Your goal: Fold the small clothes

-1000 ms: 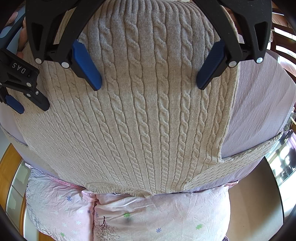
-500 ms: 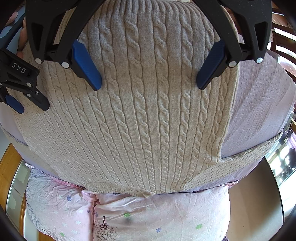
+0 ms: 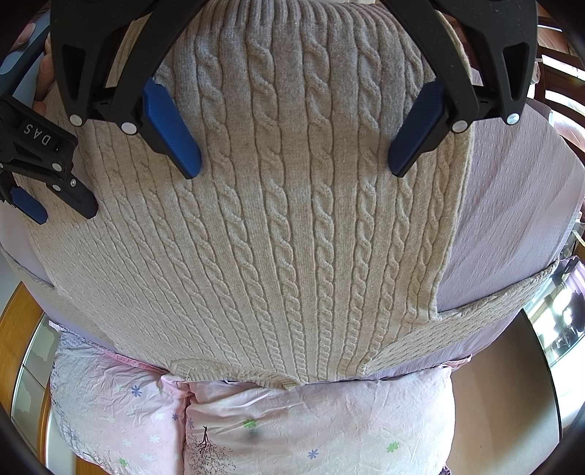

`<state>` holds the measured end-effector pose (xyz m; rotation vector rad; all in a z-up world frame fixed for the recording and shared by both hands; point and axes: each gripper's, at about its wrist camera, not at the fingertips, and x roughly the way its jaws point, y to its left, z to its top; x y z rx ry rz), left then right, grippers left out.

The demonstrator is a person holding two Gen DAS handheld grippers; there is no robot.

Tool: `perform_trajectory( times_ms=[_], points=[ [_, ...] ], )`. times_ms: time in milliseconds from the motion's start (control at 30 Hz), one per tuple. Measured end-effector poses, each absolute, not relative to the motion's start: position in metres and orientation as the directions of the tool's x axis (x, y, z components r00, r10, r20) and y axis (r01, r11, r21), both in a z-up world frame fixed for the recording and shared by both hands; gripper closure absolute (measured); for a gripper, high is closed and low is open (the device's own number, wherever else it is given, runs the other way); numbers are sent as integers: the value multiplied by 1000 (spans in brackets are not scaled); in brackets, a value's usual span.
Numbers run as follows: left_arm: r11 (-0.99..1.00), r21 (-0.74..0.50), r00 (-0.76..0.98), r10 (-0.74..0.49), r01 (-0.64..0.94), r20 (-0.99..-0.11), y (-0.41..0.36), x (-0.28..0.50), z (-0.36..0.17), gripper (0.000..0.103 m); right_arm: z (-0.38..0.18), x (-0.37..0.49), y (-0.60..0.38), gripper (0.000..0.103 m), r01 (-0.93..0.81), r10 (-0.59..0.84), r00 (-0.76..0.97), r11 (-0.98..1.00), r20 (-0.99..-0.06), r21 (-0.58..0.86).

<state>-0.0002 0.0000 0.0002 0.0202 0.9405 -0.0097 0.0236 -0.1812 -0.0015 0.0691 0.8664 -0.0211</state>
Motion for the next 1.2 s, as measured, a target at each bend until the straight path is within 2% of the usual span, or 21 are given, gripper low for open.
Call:
perform_trajectory(
  times_ms=[633,900,967,1033,1067,1133,1200],
  points=[
    [1000,14,582,0,20,-813,0,0,0,2,-5,23,-179,1,32,18,632,998,-775,49],
    [999,20,537,-3,38,-844,0,10,0,2,-4,26,-183,1,-87,99,631,995,-770,56],
    [998,21,523,-12,56,-852,1,14,1,2,6,29,-212,1,-77,155,645,987,-748,138],
    [997,-3,514,-44,80,-857,5,17,3,2,21,28,-273,1,10,200,728,953,-656,302],
    [996,-18,515,-60,85,-855,7,19,4,2,24,28,-309,1,76,189,768,922,-612,380],
    [993,-78,529,-112,86,-841,18,23,9,2,21,33,-383,1,247,109,801,835,-588,491],
    [989,-138,575,-147,60,-805,35,29,18,2,10,39,-453,11,393,22,801,735,-599,552]
  ],
)
